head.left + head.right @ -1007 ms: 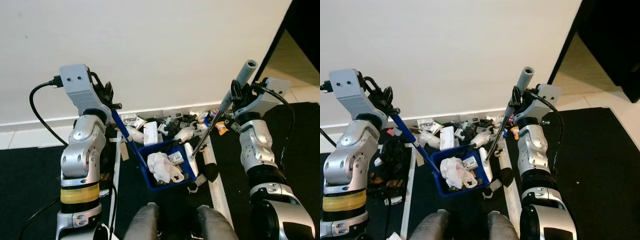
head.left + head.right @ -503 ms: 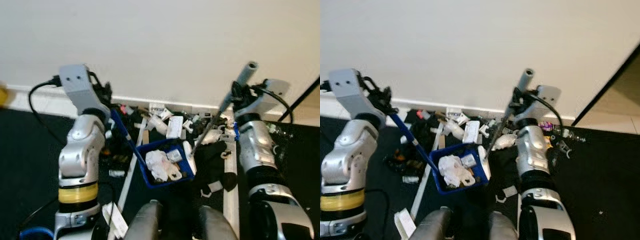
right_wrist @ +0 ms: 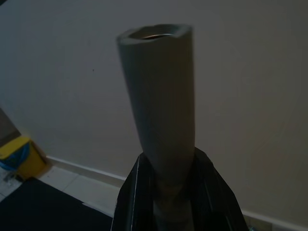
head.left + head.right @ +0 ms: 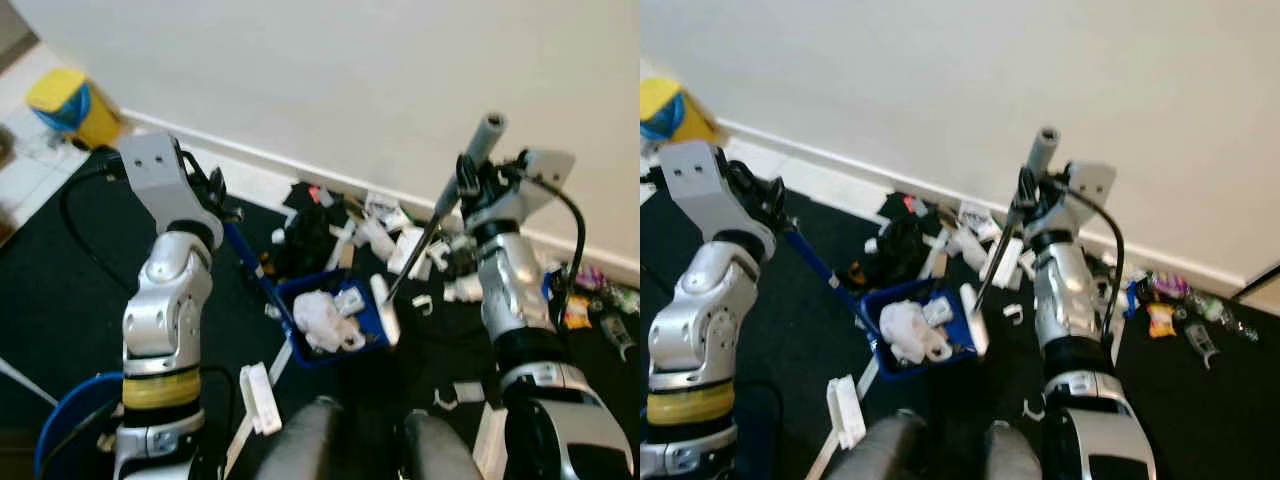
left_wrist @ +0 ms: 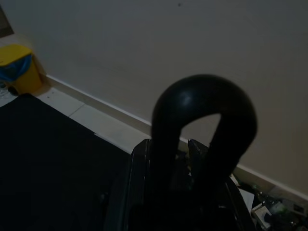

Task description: Sweep floor

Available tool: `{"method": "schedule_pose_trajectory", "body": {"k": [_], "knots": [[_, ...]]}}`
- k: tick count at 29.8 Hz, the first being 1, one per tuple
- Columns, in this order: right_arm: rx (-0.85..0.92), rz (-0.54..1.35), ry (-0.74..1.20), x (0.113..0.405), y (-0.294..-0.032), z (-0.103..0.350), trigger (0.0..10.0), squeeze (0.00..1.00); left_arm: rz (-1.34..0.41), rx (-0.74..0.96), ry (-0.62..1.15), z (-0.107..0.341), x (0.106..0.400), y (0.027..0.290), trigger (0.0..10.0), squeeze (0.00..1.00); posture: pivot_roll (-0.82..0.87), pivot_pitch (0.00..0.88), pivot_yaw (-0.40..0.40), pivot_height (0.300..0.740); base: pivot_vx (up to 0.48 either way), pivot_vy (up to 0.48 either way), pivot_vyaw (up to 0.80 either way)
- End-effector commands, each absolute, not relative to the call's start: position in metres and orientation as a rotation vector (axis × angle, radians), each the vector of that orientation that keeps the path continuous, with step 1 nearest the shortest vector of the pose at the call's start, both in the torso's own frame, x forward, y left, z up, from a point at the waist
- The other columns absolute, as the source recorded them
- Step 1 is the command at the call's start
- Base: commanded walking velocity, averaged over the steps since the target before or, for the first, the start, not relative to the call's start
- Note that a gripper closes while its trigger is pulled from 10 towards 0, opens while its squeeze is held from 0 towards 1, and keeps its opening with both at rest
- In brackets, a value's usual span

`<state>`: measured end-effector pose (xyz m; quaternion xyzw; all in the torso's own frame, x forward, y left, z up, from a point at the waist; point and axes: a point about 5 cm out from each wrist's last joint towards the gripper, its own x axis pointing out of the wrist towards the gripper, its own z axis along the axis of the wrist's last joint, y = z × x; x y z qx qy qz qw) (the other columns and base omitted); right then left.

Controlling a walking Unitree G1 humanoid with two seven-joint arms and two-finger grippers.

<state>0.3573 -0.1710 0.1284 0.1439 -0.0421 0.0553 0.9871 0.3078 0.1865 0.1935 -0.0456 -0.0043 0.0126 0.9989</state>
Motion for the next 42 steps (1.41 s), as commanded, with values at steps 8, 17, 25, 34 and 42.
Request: {"method": "schedule_pose_trajectory", "body": {"k": [8,17,25,34,42], "knots": [[0.303,0.127,-0.111,0.359,-0.165,0.133,10.0,0.0,0.043,-0.1,-0.055,0.205,0.309,0.195,10.0,0.0,0.04,0.12,0.06,0.74,0.0,0.0,0.77],[0.302,0.125,-0.108,0.358,-0.165,0.133,10.0,0.0,0.039,-0.102,-0.049,0.203,0.308,0.193,10.0,0.0,0.04,0.124,0.06,0.74,0.0,0.0,0.77],[0.302,0.128,-0.106,0.357,-0.164,0.132,10.0,0.0,0.027,-0.119,-0.12,0.222,0.312,0.195,10.0,0.0,0.04,0.127,0.056,0.74,0.0,0.0,0.77],[0.299,0.124,-0.103,0.357,-0.165,0.131,10.0,0.0,0.019,-0.092,-0.342,0.296,0.315,0.21,10.0,0.0,0.05,0.126,0.054,0.74,0.0,0.0,0.78],[0.301,0.126,-0.1,0.358,-0.164,0.131,10.0,0.0,0.044,-0.018,-0.43,0.333,0.307,0.23,10.0,0.0,0.06,0.126,0.055,0.74,0.0,0.0,0.77]]}}
